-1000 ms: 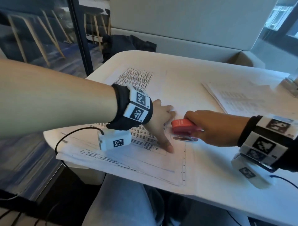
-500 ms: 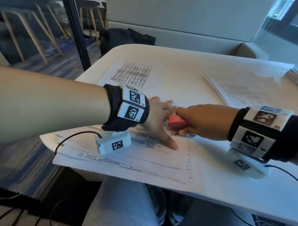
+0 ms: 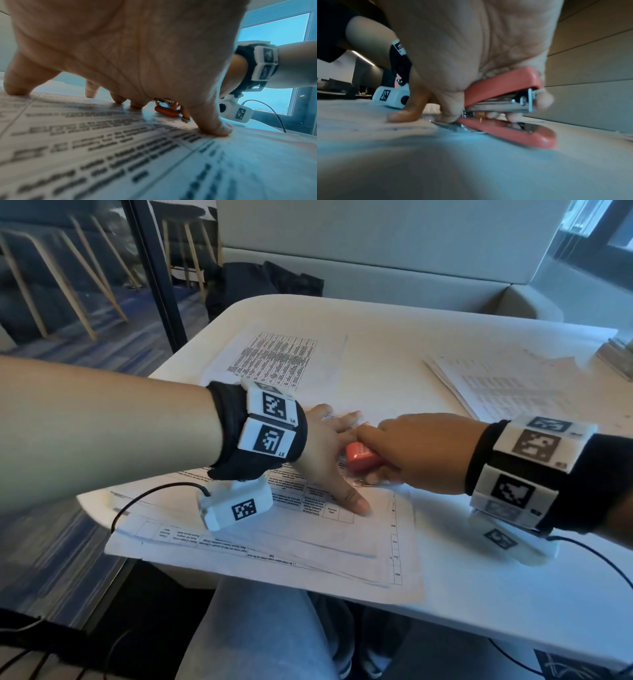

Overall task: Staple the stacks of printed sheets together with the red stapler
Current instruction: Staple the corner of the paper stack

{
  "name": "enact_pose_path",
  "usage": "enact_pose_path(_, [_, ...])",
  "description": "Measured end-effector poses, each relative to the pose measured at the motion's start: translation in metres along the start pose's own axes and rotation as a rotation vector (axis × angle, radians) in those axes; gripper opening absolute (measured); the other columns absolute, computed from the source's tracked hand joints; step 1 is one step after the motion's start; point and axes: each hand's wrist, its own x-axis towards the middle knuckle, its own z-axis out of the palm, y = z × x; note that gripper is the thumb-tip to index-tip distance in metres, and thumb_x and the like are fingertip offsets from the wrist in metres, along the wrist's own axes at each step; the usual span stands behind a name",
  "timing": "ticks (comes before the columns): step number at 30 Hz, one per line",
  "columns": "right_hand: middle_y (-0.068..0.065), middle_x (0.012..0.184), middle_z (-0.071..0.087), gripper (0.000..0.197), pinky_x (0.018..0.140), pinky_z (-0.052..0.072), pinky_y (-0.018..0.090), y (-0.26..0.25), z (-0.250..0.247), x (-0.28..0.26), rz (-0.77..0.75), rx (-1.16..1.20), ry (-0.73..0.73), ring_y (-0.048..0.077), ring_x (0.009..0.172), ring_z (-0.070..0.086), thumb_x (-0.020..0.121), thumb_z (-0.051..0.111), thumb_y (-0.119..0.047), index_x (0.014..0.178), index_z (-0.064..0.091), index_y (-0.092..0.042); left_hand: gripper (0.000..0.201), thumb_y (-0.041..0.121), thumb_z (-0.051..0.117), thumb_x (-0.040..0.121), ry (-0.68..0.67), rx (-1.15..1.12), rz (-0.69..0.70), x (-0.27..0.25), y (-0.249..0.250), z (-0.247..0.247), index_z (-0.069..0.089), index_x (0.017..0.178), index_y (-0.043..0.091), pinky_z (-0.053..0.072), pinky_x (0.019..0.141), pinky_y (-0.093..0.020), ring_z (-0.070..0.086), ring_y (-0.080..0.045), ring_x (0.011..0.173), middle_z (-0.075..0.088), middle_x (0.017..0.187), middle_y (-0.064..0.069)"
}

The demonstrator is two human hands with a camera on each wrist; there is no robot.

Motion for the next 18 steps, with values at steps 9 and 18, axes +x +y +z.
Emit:
enact_pose_path(9, [-0.016, 0.092, 0.049, 0.033, 0.071, 0.039, 0.028, -0.001, -0.005, 0.006, -0.082, 0.088, -0.025, 0.01, 0.082, 0.05, 0.092, 0.049, -0.053, 0.115, 0.045, -0.031, 0.111, 0.095, 0.044, 0.051, 0.003, 0.014, 0.02, 0.002, -0.001, 0.002, -0.003, 0.143, 0.053, -0.002, 0.117, -0.053, -0.024, -0.031, 0.143, -0.026, 0.155, 0.013])
enact_pose_path(18, [-0.011, 0.091, 0.037, 0.032, 0.065, 0.036, 0.029, -0.005, -0.005, 0.001, -0.209, -0.043, 0.113, 0.012, 0.079, 0.037, 0.094, 0.042, -0.053, 0.106, 0.041, -0.024, 0.073, 0.088, 0.043, 0.063, -0.036, 0.013, 0.079, -0.009, 0.005, -0.004, 0.039, 0.128, 0.055, -0.016, 0.115, -0.045, -0.028, -0.025, 0.141, -0.018, 0.157, 0.011])
